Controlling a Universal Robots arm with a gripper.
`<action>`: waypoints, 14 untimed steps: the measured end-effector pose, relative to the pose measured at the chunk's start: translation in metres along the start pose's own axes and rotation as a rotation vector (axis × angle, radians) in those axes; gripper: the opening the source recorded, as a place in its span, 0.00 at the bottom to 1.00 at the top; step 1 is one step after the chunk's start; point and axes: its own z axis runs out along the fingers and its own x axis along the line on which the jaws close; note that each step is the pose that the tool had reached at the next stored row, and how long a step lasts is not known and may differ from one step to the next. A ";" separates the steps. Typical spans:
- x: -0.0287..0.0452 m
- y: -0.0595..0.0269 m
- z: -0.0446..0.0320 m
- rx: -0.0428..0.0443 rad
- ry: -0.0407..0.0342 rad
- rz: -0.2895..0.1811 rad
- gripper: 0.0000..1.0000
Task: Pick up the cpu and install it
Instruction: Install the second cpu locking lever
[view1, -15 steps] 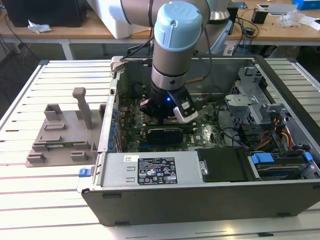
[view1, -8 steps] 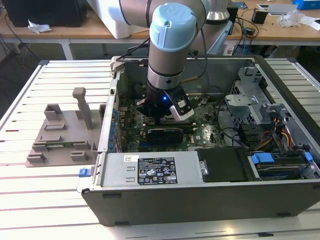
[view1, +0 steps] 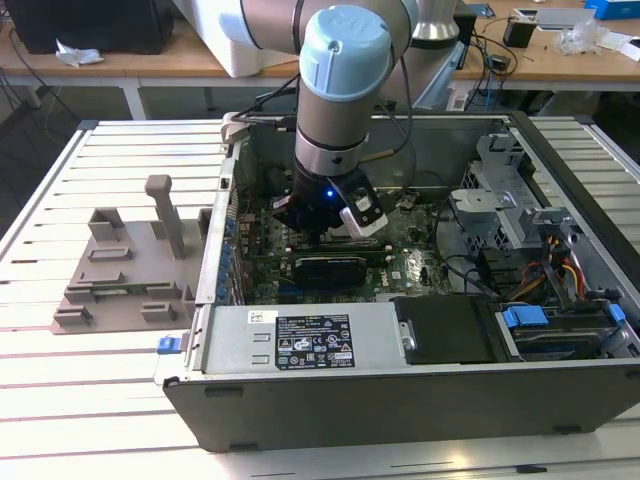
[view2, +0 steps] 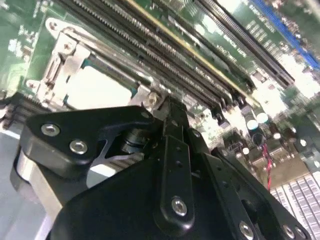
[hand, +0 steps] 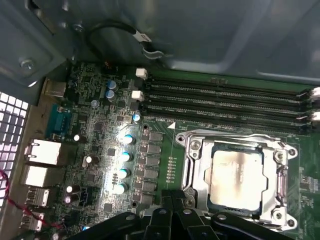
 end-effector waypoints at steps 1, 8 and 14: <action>0.0002 0.0013 -0.0048 0.0001 0.0002 0.000 0.11; -0.0218 0.0132 -0.0078 -0.0016 0.0131 0.003 0.11; -0.0462 0.0352 -0.0016 0.0611 0.0392 0.012 0.11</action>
